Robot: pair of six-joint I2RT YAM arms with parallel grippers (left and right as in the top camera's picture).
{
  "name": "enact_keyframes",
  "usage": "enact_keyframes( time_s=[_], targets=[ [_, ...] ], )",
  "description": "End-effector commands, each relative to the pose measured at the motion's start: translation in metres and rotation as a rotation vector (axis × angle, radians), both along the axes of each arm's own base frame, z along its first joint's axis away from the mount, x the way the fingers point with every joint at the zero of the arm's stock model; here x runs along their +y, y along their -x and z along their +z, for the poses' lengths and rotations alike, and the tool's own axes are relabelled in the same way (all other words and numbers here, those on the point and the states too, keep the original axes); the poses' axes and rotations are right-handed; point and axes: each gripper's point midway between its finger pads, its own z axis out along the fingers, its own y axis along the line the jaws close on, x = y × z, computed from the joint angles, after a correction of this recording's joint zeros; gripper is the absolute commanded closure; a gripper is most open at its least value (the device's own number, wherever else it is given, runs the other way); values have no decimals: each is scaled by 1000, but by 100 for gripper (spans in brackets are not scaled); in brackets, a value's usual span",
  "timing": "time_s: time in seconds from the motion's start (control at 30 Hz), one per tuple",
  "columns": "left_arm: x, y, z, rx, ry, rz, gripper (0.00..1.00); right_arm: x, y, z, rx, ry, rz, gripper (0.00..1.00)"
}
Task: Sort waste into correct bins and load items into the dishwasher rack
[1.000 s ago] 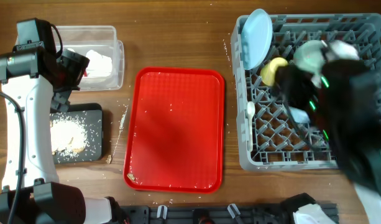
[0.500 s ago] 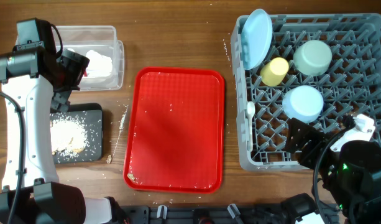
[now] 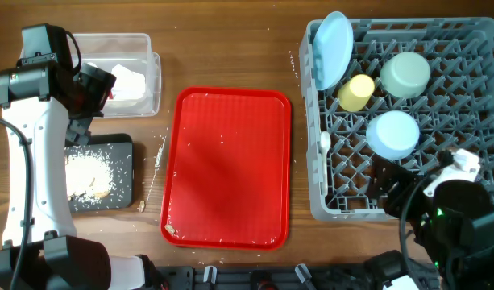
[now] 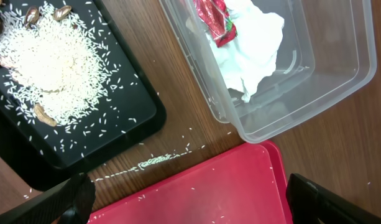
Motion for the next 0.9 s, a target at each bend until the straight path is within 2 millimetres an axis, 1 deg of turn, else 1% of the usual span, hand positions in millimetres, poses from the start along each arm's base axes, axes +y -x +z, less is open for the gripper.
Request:
enact_keyframes(
  time_s=[0.0, 0.07, 0.13, 0.17, 0.23, 0.33, 0.4, 0.57, 0.63, 0.77, 0.83, 0.87],
  targets=[
    [4, 0, 0, 1, -12, 13, 0, 13, -13, -11, -80, 67, 136, 1],
    [4, 0, 0, 1, -11, 13, 0, 31, -26, -13, -189, 105, 276, 0],
    [4, 0, 0, 1, -12, 13, 0, 43, -36, -17, -281, 110, 354, 0],
    [4, 0, 0, 1, -11, 13, 0, 46, -44, -22, -348, 102, 369, 1],
    [4, 0, 0, 1, -12, 13, 0, 47, -53, -30, -419, 89, 368, 0],
    [4, 0, 0, 1, -12, 13, 0, 44, -59, -41, -504, 90, 352, 0],
    [4, 0, 0, 1, -11, 13, 0, 38, -60, -50, -556, 99, 324, 0],
    [4, 0, 0, 1, -11, 13, 0, 22, -57, -58, -661, 127, 256, 0],
    [4, 0, 0, 1, -11, 13, 0, 15, -56, -64, -687, 139, 230, 0],
    [4, 0, 0, 1, -11, 13, 0, 12, -57, -73, -753, 153, 233, 0],
    [4, 0, 0, 1, -11, 13, 0, 17, -56, -77, -794, 225, 285, 0],
    [4, 0, 0, 1, -11, 13, 0, 18, -55, -75, -806, 262, 299, 0]
  ],
)
